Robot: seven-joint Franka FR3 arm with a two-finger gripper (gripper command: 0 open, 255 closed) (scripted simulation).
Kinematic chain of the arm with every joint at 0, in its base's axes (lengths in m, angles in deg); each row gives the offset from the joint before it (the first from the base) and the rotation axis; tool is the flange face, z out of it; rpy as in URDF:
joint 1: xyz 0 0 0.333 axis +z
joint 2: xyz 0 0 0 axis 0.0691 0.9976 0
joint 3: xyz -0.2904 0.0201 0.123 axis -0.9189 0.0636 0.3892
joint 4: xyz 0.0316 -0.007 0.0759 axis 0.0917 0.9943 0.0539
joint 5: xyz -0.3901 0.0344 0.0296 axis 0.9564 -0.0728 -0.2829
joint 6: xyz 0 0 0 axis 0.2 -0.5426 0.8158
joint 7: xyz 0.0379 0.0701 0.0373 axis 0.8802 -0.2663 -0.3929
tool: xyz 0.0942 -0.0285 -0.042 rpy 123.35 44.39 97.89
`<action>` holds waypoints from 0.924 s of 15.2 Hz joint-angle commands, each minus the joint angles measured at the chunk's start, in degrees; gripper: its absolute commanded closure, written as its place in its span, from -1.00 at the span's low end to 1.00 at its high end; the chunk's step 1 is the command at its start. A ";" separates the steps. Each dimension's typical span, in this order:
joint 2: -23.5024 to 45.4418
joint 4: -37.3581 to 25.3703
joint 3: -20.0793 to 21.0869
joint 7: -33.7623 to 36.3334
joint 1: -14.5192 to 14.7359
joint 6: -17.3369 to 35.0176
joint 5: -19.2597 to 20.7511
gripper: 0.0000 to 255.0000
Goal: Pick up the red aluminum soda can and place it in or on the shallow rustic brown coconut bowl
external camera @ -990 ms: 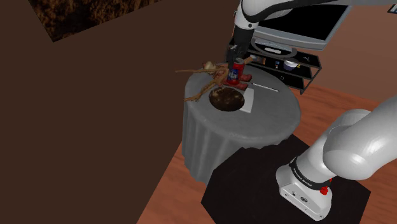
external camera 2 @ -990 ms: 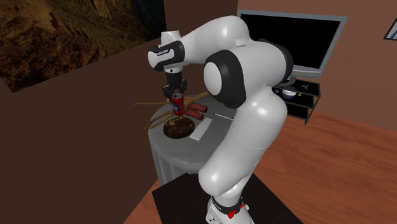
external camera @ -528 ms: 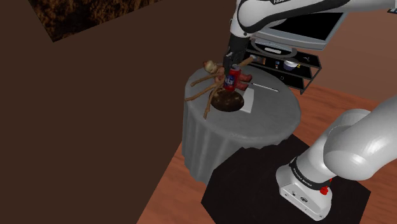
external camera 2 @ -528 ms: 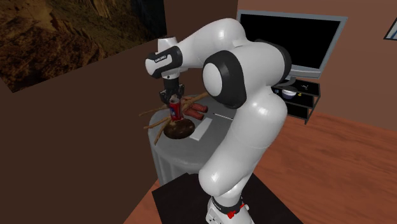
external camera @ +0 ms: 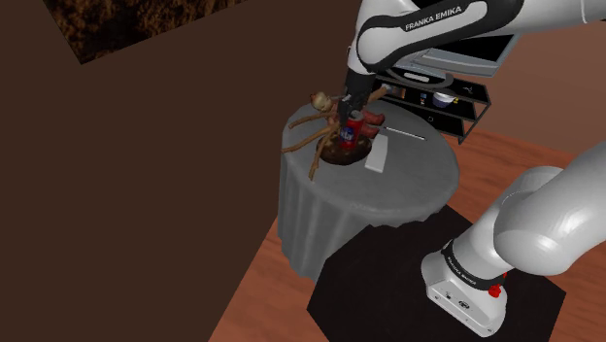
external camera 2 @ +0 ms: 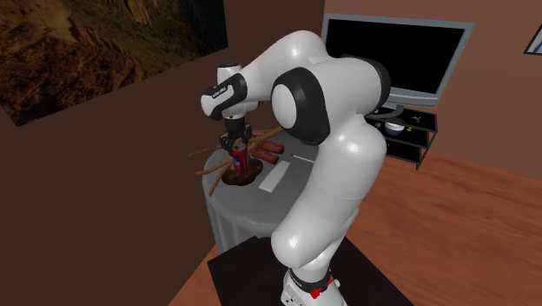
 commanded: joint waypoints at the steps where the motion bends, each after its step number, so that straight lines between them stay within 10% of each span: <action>1: 0.77 0.74 -0.05 -0.09 0.01 1.56 -0.10 1.00; 13: 2.45 2.40 -0.16 -0.30 0.02 4.88 -0.35 1.00; 14: 2.44 2.40 -0.15 -0.30 0.03 4.88 -0.35 -1.00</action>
